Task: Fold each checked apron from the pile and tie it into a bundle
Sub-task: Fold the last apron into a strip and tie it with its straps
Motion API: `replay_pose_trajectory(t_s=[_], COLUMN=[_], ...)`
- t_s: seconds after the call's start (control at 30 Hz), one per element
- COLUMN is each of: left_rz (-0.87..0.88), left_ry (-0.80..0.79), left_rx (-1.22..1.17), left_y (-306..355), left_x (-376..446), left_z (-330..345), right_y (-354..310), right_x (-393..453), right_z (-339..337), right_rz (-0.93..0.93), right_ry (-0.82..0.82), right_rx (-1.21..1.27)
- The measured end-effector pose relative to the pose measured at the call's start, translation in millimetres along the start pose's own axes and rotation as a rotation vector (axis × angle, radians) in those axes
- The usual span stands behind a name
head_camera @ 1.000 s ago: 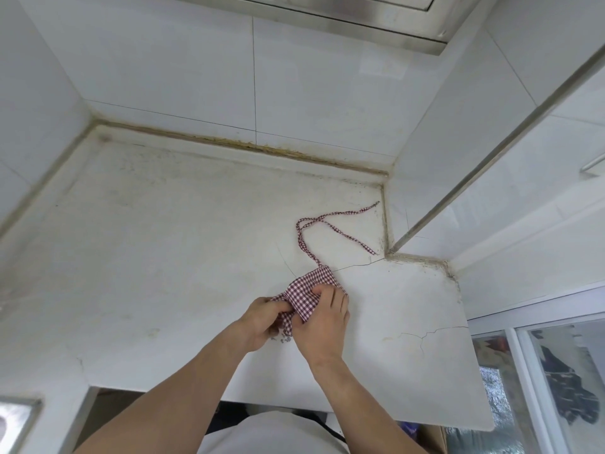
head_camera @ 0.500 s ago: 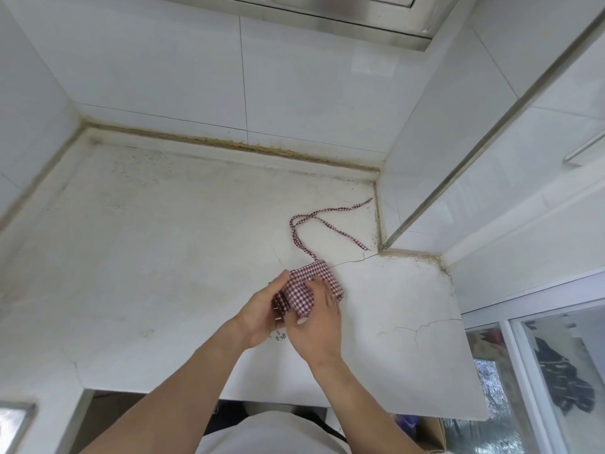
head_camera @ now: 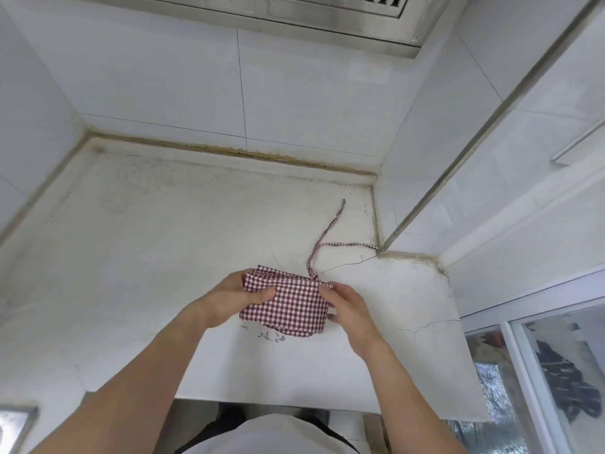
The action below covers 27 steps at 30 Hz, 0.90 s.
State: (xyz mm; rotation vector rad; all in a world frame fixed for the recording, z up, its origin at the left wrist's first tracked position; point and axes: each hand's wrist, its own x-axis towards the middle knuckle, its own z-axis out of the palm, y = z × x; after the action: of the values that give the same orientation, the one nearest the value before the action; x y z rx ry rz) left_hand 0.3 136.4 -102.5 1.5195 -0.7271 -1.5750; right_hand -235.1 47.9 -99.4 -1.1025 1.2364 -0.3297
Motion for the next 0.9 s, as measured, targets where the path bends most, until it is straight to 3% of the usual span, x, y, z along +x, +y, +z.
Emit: replay_pose_trajectory(t_s=[0.07,0.13,0.27,0.4,0.77,0.9], left_rz=[0.018,0.021,0.014,0.029,0.013,-0.036], left_ry=[-0.027,-0.055,-0.152,-0.195,-0.218,-0.184], left_rx=[0.029,0.069,0.198,0.235,0.038,0.066], left_y=[11,20,34,38,34,36], left_x=[-6,-10,-12,-11,-12,-18], left_z=[-4,-7,-12,-9,2,11], right_y=[-8,-15,-29,-42,-62,-69], right_x=[-4,-7,-6,-10,-21,-17], right_z=[-7,-12,-13,-17,-21,-21], right_rz=[0.007,-0.017,-0.068,-0.067,-0.12,-0.201], right_ry=[-0.172,-0.236,-0.201,-0.279,-0.363,-0.278], right_rx=[0.139,0.163,0.068,0.267,0.649,0.468])
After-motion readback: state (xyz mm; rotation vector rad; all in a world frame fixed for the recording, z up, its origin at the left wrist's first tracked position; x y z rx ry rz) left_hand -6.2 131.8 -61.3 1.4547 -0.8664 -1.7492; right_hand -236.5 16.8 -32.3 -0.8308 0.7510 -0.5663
